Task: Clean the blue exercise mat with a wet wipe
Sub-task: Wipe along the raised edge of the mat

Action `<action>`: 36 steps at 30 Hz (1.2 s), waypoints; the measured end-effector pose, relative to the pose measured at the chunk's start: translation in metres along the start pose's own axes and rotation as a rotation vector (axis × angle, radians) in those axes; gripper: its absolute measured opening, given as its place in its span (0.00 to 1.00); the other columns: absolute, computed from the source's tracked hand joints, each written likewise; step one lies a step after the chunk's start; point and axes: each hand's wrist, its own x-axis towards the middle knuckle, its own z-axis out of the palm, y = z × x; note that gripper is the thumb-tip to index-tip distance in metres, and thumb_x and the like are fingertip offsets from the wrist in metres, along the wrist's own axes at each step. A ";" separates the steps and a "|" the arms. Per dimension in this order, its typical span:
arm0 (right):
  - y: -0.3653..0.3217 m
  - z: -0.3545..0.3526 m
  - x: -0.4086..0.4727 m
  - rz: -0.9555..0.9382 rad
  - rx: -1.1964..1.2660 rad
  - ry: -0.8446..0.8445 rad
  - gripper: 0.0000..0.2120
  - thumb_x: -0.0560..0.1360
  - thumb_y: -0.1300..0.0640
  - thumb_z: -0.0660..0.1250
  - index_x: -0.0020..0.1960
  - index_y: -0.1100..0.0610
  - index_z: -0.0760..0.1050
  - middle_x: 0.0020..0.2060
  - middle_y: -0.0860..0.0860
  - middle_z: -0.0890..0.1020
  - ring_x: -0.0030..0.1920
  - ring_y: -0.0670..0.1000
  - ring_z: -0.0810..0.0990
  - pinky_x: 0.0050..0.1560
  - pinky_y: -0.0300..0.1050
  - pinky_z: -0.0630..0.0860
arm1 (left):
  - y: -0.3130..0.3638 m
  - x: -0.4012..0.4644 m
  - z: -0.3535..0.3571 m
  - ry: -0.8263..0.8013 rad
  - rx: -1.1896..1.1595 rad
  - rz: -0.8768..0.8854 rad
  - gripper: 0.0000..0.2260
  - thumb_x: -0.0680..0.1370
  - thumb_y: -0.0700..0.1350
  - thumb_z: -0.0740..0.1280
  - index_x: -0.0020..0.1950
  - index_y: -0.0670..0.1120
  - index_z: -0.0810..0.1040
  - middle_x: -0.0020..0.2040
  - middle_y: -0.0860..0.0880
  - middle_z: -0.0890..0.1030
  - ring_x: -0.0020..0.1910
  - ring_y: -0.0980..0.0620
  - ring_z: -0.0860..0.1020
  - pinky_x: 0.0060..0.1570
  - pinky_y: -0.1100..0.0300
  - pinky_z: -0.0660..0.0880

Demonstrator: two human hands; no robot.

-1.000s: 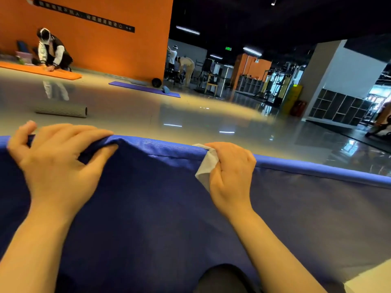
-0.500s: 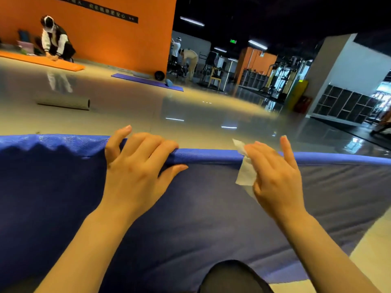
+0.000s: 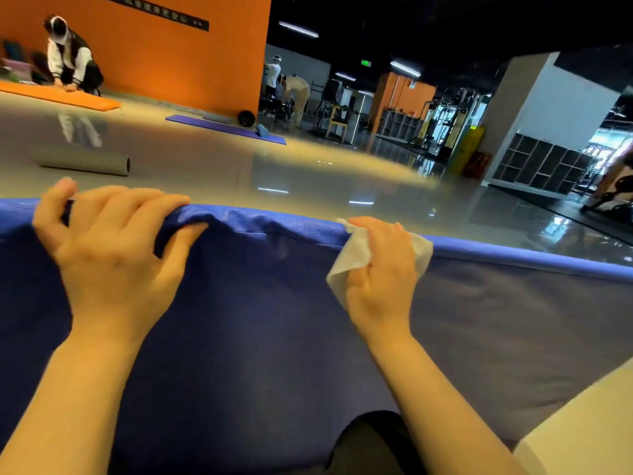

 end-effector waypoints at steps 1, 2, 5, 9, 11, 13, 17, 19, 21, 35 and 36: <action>-0.013 0.005 0.002 0.008 0.024 -0.007 0.18 0.76 0.56 0.53 0.44 0.56 0.83 0.39 0.49 0.82 0.41 0.53 0.79 0.56 0.51 0.67 | -0.003 0.001 -0.002 -0.016 0.020 -0.028 0.17 0.83 0.55 0.62 0.58 0.44 0.81 0.54 0.43 0.81 0.55 0.38 0.76 0.59 0.30 0.69; -0.024 0.010 0.005 0.016 0.038 -0.021 0.18 0.75 0.57 0.53 0.40 0.57 0.81 0.34 0.51 0.81 0.37 0.56 0.78 0.50 0.56 0.69 | -0.001 0.000 -0.003 -0.005 0.041 -0.031 0.16 0.83 0.53 0.61 0.59 0.44 0.80 0.54 0.43 0.80 0.55 0.38 0.76 0.62 0.29 0.66; -0.046 0.022 0.007 -0.010 0.015 -0.068 0.16 0.74 0.57 0.54 0.36 0.58 0.78 0.29 0.52 0.78 0.32 0.58 0.75 0.42 0.56 0.69 | 0.032 -0.005 -0.001 0.023 0.016 0.038 0.14 0.78 0.43 0.61 0.60 0.43 0.81 0.54 0.43 0.79 0.57 0.42 0.74 0.76 0.39 0.48; -0.045 0.021 0.000 -0.213 0.064 -0.147 0.13 0.76 0.56 0.57 0.44 0.58 0.81 0.36 0.51 0.81 0.37 0.55 0.77 0.45 0.47 0.64 | 0.063 -0.014 0.007 -0.071 -0.047 0.158 0.17 0.76 0.52 0.64 0.61 0.46 0.81 0.54 0.47 0.81 0.59 0.47 0.73 0.74 0.46 0.45; -0.022 0.010 -0.001 -0.322 0.085 -0.197 0.14 0.74 0.58 0.60 0.52 0.61 0.81 0.43 0.55 0.83 0.43 0.56 0.77 0.48 0.47 0.67 | 0.061 -0.014 0.007 -0.042 -0.101 0.168 0.15 0.75 0.54 0.68 0.55 0.47 0.83 0.50 0.48 0.82 0.56 0.49 0.73 0.72 0.51 0.49; 0.010 -0.008 -0.004 -0.340 0.052 -0.200 0.17 0.73 0.58 0.60 0.55 0.65 0.80 0.48 0.58 0.83 0.48 0.57 0.75 0.53 0.47 0.67 | 0.059 -0.015 0.005 -0.001 -0.195 0.166 0.11 0.74 0.53 0.70 0.50 0.48 0.85 0.46 0.50 0.83 0.53 0.50 0.74 0.70 0.57 0.50; 0.084 -0.050 -0.001 -0.273 -0.168 -0.203 0.19 0.70 0.60 0.59 0.57 0.64 0.79 0.51 0.59 0.82 0.53 0.56 0.75 0.71 0.45 0.59 | 0.057 -0.013 0.000 0.039 -0.251 0.183 0.10 0.75 0.53 0.70 0.47 0.48 0.85 0.44 0.51 0.83 0.51 0.51 0.75 0.68 0.59 0.52; 0.108 -0.068 0.010 -0.204 -0.296 -0.228 0.17 0.72 0.58 0.58 0.54 0.62 0.79 0.48 0.56 0.81 0.51 0.56 0.75 0.74 0.45 0.57 | 0.053 -0.008 -0.004 0.060 -0.248 0.196 0.10 0.75 0.53 0.70 0.47 0.47 0.85 0.44 0.51 0.83 0.50 0.51 0.75 0.68 0.58 0.52; 0.109 -0.075 0.022 -0.133 -0.462 -0.298 0.12 0.69 0.59 0.54 0.43 0.57 0.76 0.37 0.50 0.74 0.40 0.56 0.71 0.71 0.52 0.65 | 0.049 -0.004 -0.006 0.089 -0.227 0.190 0.09 0.75 0.52 0.72 0.46 0.46 0.85 0.43 0.51 0.84 0.49 0.51 0.75 0.69 0.58 0.52; -0.046 0.010 0.003 -0.135 -0.251 -0.138 0.07 0.64 0.61 0.56 0.30 0.51 0.67 0.25 0.50 0.70 0.26 0.54 0.66 0.35 0.48 0.57 | 0.074 -0.015 0.001 -0.181 -0.076 0.182 0.23 0.70 0.43 0.66 0.65 0.46 0.79 0.62 0.43 0.79 0.65 0.44 0.71 0.75 0.42 0.41; -0.045 0.012 -0.003 -0.183 -0.106 -0.148 0.06 0.69 0.58 0.60 0.36 0.54 0.76 0.31 0.51 0.77 0.32 0.55 0.73 0.39 0.49 0.63 | 0.082 -0.018 0.004 -0.209 -0.070 0.206 0.24 0.70 0.47 0.66 0.67 0.46 0.78 0.62 0.43 0.79 0.65 0.44 0.70 0.75 0.42 0.41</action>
